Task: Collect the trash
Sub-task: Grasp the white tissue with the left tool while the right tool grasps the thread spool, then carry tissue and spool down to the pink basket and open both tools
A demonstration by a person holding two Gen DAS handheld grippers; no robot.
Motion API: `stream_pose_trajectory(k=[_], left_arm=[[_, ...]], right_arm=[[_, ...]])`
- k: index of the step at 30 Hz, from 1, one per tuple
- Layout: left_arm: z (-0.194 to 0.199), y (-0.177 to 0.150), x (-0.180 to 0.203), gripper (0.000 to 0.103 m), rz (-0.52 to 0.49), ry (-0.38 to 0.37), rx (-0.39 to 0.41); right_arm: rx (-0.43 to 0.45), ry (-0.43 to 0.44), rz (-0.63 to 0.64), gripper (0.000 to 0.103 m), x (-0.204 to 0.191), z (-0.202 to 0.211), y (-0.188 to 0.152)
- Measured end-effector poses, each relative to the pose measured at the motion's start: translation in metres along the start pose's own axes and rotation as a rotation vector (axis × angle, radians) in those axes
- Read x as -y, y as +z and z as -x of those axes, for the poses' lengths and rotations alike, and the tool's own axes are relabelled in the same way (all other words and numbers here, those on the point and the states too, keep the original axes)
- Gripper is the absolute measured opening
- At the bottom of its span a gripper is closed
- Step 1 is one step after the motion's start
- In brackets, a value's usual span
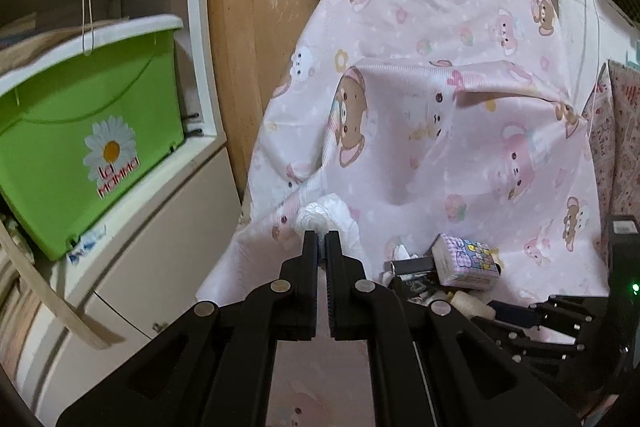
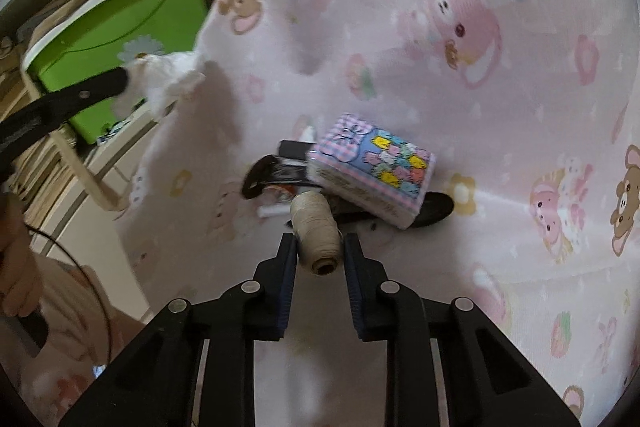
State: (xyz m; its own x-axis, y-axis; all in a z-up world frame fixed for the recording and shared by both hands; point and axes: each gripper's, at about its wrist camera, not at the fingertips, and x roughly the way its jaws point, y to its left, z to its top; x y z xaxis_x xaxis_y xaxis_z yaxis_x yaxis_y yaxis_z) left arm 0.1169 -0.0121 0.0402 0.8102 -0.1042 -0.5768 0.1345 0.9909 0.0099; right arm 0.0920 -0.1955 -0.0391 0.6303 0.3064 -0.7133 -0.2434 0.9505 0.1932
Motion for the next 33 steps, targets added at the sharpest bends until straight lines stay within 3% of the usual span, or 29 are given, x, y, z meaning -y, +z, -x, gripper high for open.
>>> stream_pose_trajectory(k=[3, 8, 14, 28, 33], left_arm=[[0.004, -0.002, 0.000, 0.003, 0.014, -0.024, -0.007], [0.027, -0.008, 0.014, 0.003, -0.060, 0.003, 0.067], [0.053, -0.024, 0.023, 0.003, -0.076, -0.050, 0.072], [0.094, -0.070, 0.025, 0.003, -0.058, -0.050, 0.037], [0.096, -0.096, 0.025, 0.003, -0.039, -0.077, -0.047]], right_arm=[[0.016, 0.011, -0.012, 0.025, -0.003, 0.014, -0.005], [0.073, -0.017, -0.011, 0.025, -0.004, 0.046, -0.012], [0.132, -0.075, -0.026, 0.025, -0.003, 0.085, -0.019], [0.182, -0.101, 0.000, 0.025, -0.026, 0.138, -0.058], [0.179, -0.107, -0.003, 0.025, -0.033, 0.147, -0.076]])
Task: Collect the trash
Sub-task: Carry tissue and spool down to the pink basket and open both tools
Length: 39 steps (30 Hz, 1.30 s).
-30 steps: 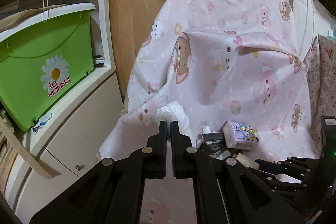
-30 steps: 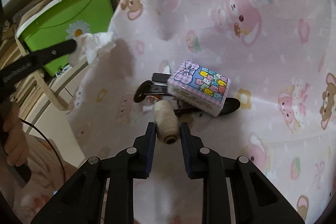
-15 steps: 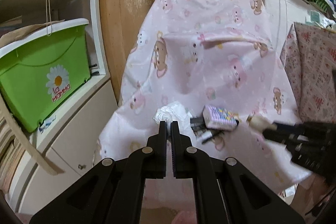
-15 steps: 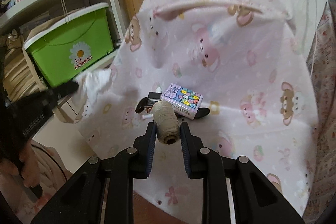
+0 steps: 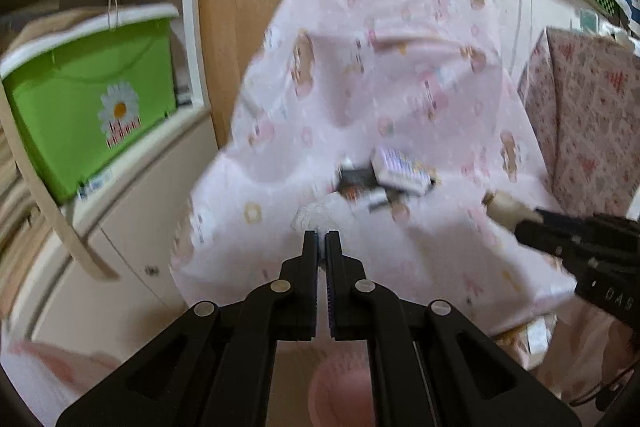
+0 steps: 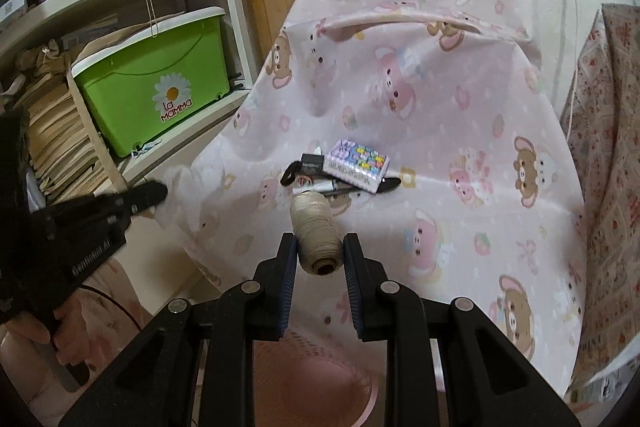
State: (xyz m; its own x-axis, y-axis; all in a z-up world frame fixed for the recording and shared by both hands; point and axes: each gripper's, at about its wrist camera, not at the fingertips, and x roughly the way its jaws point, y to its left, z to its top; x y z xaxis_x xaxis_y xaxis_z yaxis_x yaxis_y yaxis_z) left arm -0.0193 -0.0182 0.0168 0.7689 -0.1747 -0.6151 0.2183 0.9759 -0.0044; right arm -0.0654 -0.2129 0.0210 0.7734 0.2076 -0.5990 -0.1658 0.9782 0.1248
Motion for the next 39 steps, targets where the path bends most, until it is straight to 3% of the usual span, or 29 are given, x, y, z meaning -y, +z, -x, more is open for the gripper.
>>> stream_pose_trajectory(k=[6, 9, 13, 17, 22, 30, 39], left_arm=[[0.002, -0.026, 0.004, 0.003, 0.018, -0.042, -0.081], [-0.001, -0.036, 0.005, 0.003, 0.059, -0.126, -0.160], [-0.010, -0.046, 0.008, 0.003, 0.053, -0.100, -0.217], [-0.022, -0.048, 0.007, 0.003, 0.062, -0.126, -0.268], [-0.045, -0.066, 0.021, 0.003, 0.008, -0.151, -0.400], [-0.091, -0.083, 0.023, 0.003, 0.066, -0.168, -0.581], [-0.124, -0.102, 0.034, 0.004, 0.026, -0.128, -0.685]], right_arm=[[-0.053, 0.035, 0.002, 0.025, -0.009, -0.001, -0.017], [-0.093, 0.062, -0.023, 0.025, -0.010, -0.005, -0.021], [-0.140, 0.052, -0.025, 0.025, -0.011, -0.013, -0.028], [-0.193, 0.089, -0.027, 0.025, -0.016, -0.021, -0.035], [-0.306, 0.095, -0.034, 0.025, -0.022, -0.038, -0.056], [-0.442, 0.106, 0.016, 0.025, -0.028, -0.060, -0.082], [-0.612, 0.019, 0.049, 0.026, -0.031, -0.100, -0.122]])
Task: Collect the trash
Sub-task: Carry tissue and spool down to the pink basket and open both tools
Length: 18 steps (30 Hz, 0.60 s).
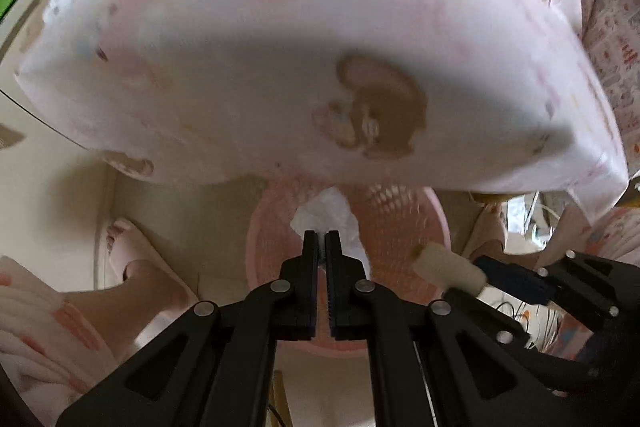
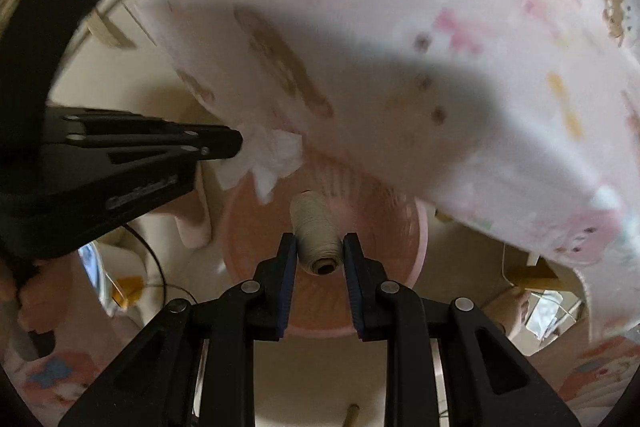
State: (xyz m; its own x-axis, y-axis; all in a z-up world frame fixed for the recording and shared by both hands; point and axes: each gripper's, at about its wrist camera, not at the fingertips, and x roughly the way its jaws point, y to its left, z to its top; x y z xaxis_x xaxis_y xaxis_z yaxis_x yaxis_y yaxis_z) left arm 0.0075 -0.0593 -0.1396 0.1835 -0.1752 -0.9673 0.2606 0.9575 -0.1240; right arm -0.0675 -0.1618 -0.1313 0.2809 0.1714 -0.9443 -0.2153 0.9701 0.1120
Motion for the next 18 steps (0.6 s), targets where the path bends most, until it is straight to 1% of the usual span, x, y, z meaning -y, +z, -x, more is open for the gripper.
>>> stream_pose_trajectory(k=[2, 5, 9, 12, 15, 18], left_arm=[[-0.009, -0.004, 0.002, 0.004, 0.001, 0.019, -0.023], [-0.022, -0.006, -0.002, 0.004, 0.031, 0.024, -0.061], [-0.030, -0.006, -0.017, 0.004, 0.077, 0.061, -0.067], [-0.039, -0.007, -0.023, 0.004, 0.094, 0.083, -0.090], [-0.050, -0.013, -0.020, 0.004, 0.089, 0.067, -0.138], [-0.057, -0.018, -0.019, 0.005, 0.076, 0.073, -0.154]], right_arm=[[-0.034, -0.030, 0.024, 0.026, -0.006, -0.014, -0.003], [-0.081, -0.037, 0.025, 0.026, -0.011, -0.033, -0.004], [-0.150, -0.058, 0.012, 0.026, -0.013, -0.060, -0.008], [-0.188, -0.083, 0.021, 0.026, -0.014, -0.075, -0.010], [-0.217, -0.087, 0.007, 0.026, -0.011, -0.086, -0.009], [-0.233, -0.099, -0.003, 0.026, -0.007, -0.093, -0.012]])
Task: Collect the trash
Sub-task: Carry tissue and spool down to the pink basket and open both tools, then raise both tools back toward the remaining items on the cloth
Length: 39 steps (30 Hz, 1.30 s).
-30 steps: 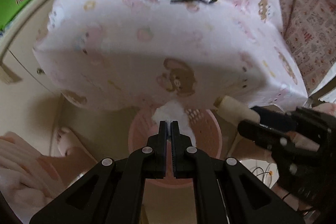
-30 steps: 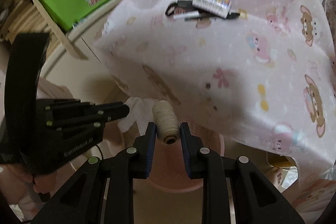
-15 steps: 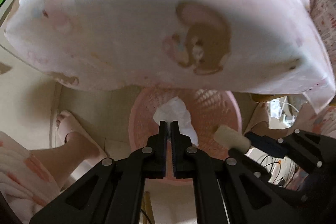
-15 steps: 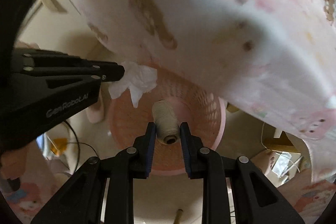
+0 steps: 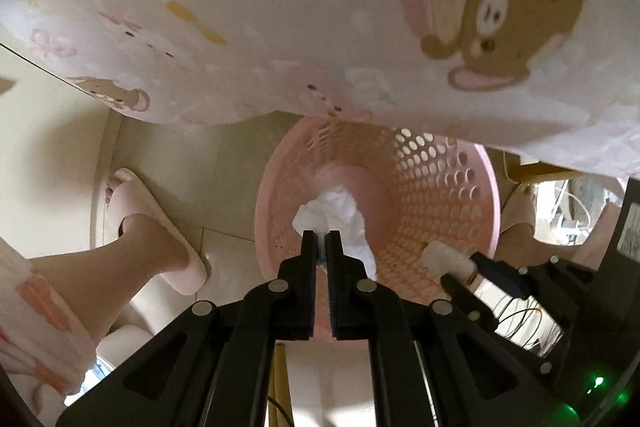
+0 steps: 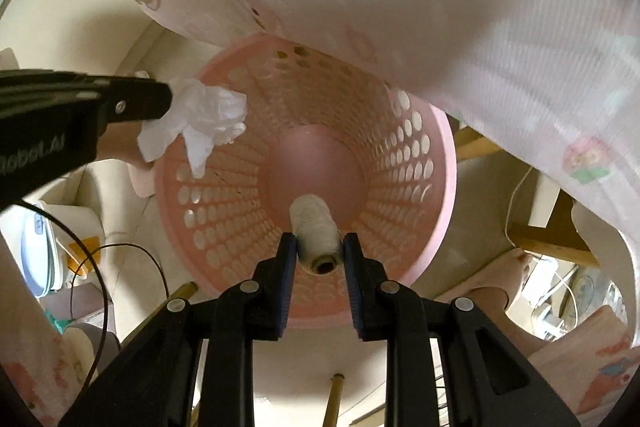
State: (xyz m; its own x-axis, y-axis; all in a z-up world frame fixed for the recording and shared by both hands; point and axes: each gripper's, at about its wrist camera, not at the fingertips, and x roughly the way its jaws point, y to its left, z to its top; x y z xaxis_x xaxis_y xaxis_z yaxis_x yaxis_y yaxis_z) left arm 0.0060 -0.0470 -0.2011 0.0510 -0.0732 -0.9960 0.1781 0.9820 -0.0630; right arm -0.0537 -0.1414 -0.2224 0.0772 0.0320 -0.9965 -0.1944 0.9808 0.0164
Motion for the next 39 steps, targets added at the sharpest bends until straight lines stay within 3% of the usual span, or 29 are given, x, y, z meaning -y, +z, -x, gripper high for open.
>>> stream_pose_trajectory(k=[7, 10, 13, 15, 18, 24, 29, 35, 39], left_arm=[[-0.009, -0.002, 0.000, 0.005, 0.015, 0.027, -0.024], [-0.010, -0.003, -0.004, 0.016, 0.041, 0.027, -0.026], [-0.003, -0.002, -0.007, 0.015, 0.058, 0.024, -0.003], [0.002, -0.001, -0.009, 0.016, 0.063, 0.023, 0.022], [0.016, 0.000, -0.010, 0.024, 0.064, 0.038, 0.077], [0.048, -0.002, -0.013, 0.036, 0.057, 0.069, 0.201], [0.076, -0.003, -0.017, 0.040, 0.064, 0.073, 0.311], [0.104, -0.008, -0.019, 0.043, 0.053, 0.113, 0.429], [0.124, -0.007, -0.018, 0.051, 0.036, 0.104, 0.492]], right_arm=[[-0.065, -0.028, -0.021, 0.025, 0.009, -0.028, -0.001], [-0.068, -0.026, -0.038, 0.025, 0.015, -0.034, -0.002], [-0.055, -0.032, -0.039, 0.026, 0.016, -0.030, -0.001], [-0.045, -0.030, -0.037, 0.034, 0.019, -0.027, -0.001], [0.007, -0.033, -0.049, 0.062, 0.021, -0.015, 0.000], [0.083, -0.014, -0.095, 0.063, 0.029, 0.014, 0.005], [0.187, -0.013, -0.111, 0.075, 0.032, 0.048, 0.003], [0.319, -0.028, -0.162, 0.075, 0.041, 0.091, -0.007], [0.424, -0.021, -0.178, 0.075, 0.047, 0.126, -0.013]])
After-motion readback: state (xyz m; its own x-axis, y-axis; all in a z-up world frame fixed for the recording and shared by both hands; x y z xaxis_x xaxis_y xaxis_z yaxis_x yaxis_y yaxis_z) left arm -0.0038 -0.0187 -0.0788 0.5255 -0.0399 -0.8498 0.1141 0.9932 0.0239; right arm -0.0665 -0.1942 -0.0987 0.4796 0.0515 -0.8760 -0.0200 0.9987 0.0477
